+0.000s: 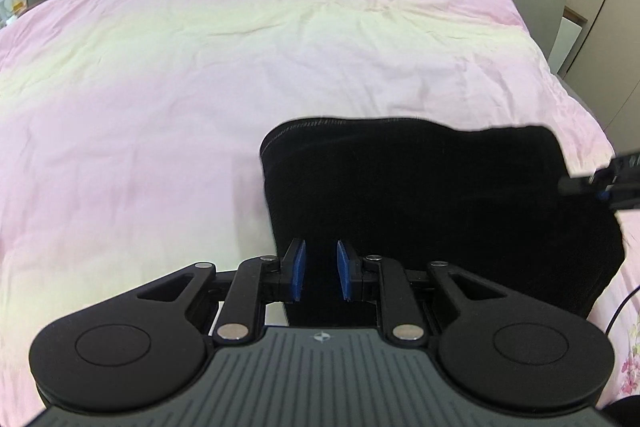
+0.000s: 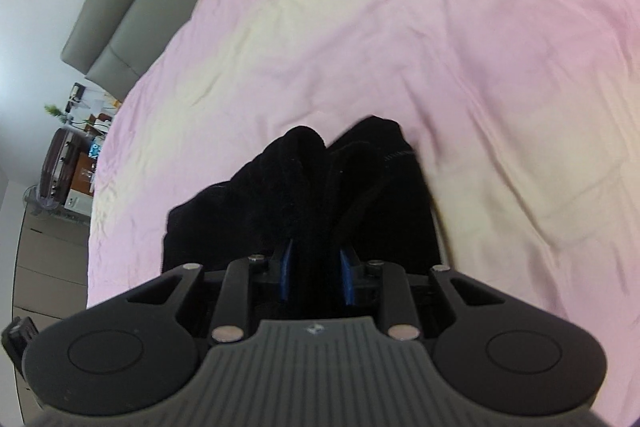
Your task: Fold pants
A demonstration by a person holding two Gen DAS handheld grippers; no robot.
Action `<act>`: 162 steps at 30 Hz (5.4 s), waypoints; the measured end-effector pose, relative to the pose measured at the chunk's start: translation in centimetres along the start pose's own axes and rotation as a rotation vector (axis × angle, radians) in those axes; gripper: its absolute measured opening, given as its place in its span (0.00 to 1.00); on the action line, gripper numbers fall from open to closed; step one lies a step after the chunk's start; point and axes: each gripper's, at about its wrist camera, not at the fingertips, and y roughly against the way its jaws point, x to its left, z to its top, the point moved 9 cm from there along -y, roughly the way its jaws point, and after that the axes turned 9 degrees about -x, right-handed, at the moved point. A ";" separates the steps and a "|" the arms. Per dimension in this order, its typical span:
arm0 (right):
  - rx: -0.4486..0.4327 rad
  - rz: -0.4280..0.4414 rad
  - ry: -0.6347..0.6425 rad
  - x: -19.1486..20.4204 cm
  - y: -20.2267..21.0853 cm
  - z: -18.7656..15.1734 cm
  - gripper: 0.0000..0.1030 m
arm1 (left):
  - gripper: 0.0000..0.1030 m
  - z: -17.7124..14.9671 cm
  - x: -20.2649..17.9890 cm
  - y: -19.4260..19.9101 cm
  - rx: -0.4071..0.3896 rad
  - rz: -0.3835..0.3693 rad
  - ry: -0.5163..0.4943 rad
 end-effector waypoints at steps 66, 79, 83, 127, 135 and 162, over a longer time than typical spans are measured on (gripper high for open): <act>-0.242 -0.161 0.540 0.0 3.2 -10.2 0.23 | 0.72 -13.8 -7.7 6.4 0.031 0.105 -0.378; -0.250 -0.125 0.535 -0.4 3.1 -10.0 0.22 | 0.17 -12.8 -4.1 6.2 0.048 0.241 -0.286; -0.241 -0.116 0.542 -0.5 2.9 -10.3 0.22 | 0.17 -15.6 -1.5 3.4 0.155 0.207 -0.086; 0.077 -0.148 0.470 -0.4 0.0 -1.1 0.75 | 0.74 -3.4 1.8 -3.0 0.190 -0.094 0.149; 0.190 -0.030 0.231 -3.1 -4.5 -1.3 0.81 | 0.81 -4.3 3.3 -5.6 0.201 -0.201 0.287; 0.100 -0.009 0.188 2.0 -3.6 -3.2 0.50 | 0.29 -1.4 0.9 -2.3 0.139 -0.214 0.319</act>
